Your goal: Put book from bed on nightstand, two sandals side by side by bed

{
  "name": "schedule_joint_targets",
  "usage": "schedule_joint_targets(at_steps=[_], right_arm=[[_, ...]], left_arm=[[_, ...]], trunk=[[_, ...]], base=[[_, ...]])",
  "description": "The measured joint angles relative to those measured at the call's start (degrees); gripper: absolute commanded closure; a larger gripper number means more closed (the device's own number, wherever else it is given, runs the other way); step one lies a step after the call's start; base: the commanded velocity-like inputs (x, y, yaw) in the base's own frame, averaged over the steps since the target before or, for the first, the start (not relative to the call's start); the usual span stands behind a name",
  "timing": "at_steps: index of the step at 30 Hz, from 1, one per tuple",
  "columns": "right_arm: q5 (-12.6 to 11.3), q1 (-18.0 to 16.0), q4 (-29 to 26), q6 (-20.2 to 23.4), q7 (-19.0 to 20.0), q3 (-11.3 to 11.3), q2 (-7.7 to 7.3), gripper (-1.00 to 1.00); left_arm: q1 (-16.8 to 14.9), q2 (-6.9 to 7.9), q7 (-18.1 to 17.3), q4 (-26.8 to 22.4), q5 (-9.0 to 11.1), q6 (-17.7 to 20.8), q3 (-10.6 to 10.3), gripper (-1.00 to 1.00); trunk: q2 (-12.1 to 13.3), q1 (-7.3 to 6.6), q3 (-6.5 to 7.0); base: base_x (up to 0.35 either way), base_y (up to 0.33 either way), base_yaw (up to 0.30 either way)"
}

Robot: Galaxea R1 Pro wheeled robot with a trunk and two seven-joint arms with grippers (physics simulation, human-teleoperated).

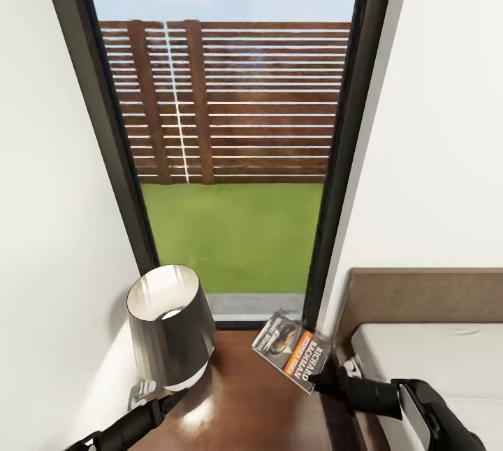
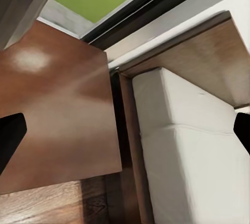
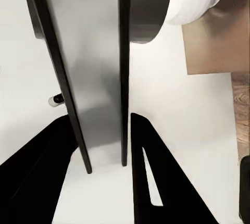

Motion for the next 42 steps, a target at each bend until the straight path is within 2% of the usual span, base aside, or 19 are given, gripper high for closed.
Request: schedule_joint_targets(at_steps=[1,4,7,8,11,14,26,31,34,35,36,37,38,42], right_arm=[[0.07,-0.06,1.48,-0.11,-0.09,0.01,1.23,1.0],[0.77,-0.14,4.45,-0.64,-0.19,0.01,3.64,1.0],[1.15,-0.18,5.51,-1.95,-0.15,-0.05,4.65,1.0],[1.21,-0.2,5.8,-5.93,-0.01,-0.16,5.01,1.0],[1.1,-0.2,5.97,-10.44,0.08,-0.17,5.12,1.0],[0.91,-0.2,6.04,-12.12,0.11,-0.27,5.15,1.0],[1.0,-0.2,6.19,-13.05,0.02,-0.36,5.26,1.0],[1.25,-0.2,6.33,-19.17,-0.3,-0.27,5.34,1.0],[1.75,-0.19,7.14,-20.93,-7.11,-0.22,6.04,1.0],[1.92,-0.2,7.5,-21.38,-11.09,-0.27,6.2,1.0],[2.05,-0.2,8.01,-21.82,-18.13,-0.28,6.38,1.0],[2.1,-0.18,8.12,-21.65,-19.64,-0.12,6.44,1.0],[1.08,-0.21,8.19,-21.43,-21.32,-0.26,6.47,1.0],[0.87,-0.2,8.42,-21.01,-23.72,-0.18,6.54,1.0]], left_arm=[[0.0,0.0,0.0,0.01,0.0,0.0,-0.02,-1.0],[0.0,-0.01,0.0,-0.02,0.01,0.0,-0.01,-1.0],[0.01,-0.01,0.0,-0.02,0.02,0.01,0.01,-1.0],[0.01,-0.01,0.0,-0.02,0.02,0.01,0.02,-1.0],[0.01,-0.01,-0.03,-0.03,0.01,0.02,0.02,-1.0],[0.01,-0.01,-0.03,-0.03,0.02,0.02,0.0,-1.0],[0.01,-0.01,0.0,-0.03,0.02,0.0,0.01,-1.0],[0.01,-0.01,0.0,-0.01,0.02,0.0,-0.02,-1.0],[0.01,-0.01,0.0,-0.01,0.01,0.0,-0.02,-1.0],[0.02,-0.01,0.0,-0.01,0.02,0.01,-0.03,-1.0],[0.02,-0.01,0.0,-0.03,0.03,0.0,-0.03,-1.0],[0.01,-0.01,0.0,-0.01,0.0,0.01,-0.03,-1.0],[0.01,-0.01,0.0,-0.01,0.01,0.01,-0.02,-1.0],[0.01,-0.01,0.0,-0.02,0.02,0.0,0.0,-1.0]], trunk=[[0.0,0.0,0.0],[0.0,0.0,0.0],[0.0,0.0,0.0],[0.0,0.0,0.01],[0.0,0.0,0.01],[0.0,0.0,0.01],[-0.01,0.0,0.01],[0.0,0.0,0.01],[0.0,0.0,0.0],[0.0,0.0,0.0],[0.0,0.0,0.0],[0.0,0.0,0.0],[-0.01,0.0,0.01],[0.0,0.0,0.01]], base=[[0.0,0.0,0.0],[0.0,0.0,0.0],[0.0,0.0,0.0],[0.0,0.0,0.0],[0.0,0.0,0.0],[0.0,0.0,0.0],[0.0,0.0,0.0],[0.0,0.0,0.0],[0.0,0.0,0.0],[0.0,0.0,0.0],[0.0,0.0,0.0],[0.0,0.0,0.0],[0.0,0.0,0.0],[0.0,0.0,0.0]])
